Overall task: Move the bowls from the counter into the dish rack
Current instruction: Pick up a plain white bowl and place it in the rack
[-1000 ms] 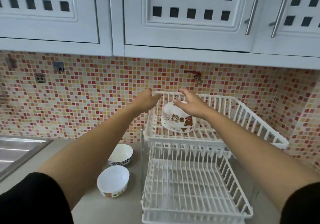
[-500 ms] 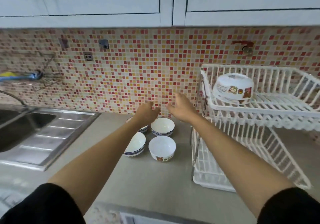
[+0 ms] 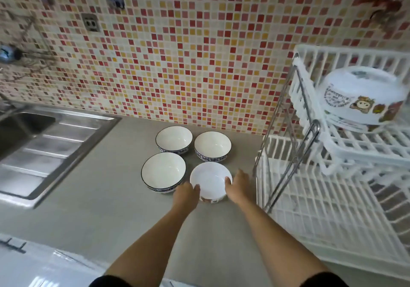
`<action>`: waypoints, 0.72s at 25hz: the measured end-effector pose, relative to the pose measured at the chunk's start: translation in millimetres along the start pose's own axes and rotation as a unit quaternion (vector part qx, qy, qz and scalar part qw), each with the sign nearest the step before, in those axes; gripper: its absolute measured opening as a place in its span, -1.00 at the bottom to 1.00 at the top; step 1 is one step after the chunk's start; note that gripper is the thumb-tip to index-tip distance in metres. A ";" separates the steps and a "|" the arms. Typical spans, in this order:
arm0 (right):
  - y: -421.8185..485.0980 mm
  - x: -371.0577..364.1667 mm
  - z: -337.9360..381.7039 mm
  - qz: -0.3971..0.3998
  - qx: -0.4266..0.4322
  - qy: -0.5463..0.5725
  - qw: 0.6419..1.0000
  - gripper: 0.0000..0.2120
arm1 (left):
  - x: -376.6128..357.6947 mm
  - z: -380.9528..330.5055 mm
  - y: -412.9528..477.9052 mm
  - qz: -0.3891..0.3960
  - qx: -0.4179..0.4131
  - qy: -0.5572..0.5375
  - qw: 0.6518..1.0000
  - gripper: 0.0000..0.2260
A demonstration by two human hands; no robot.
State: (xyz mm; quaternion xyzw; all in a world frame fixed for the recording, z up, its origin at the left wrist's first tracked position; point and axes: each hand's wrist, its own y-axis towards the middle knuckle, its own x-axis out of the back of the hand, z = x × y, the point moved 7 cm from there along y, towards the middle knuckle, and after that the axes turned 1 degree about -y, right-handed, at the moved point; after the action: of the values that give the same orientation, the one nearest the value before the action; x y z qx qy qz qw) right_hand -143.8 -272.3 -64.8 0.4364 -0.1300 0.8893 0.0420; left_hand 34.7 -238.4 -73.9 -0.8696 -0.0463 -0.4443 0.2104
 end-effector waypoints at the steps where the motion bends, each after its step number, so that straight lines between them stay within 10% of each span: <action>1: 12.3 -4.1 -3.5 -0.001 -0.003 -0.014 1.000 -0.49 | -7.6 3.0 7.5 -0.005 0.015 -0.014 1.000 -0.59; 10: 45.5 -35.6 -21.6 -0.001 -0.002 -0.113 0.994 -0.73 | -26.7 11.1 27.0 -0.042 0.092 -0.132 0.986 -0.71; 18: -32.7 1.3 -17.3 -0.030 0.004 0.144 0.989 -0.72 | 3.0 18.4 -25.6 -0.028 -0.045 -0.258 0.965 -0.80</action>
State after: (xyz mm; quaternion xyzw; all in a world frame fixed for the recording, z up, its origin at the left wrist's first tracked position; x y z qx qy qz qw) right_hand -151.7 -236.3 -67.5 0.3081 -0.1057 0.9416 0.0851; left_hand 43.5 -208.0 -72.7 -0.9617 -0.1030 -0.2124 0.1395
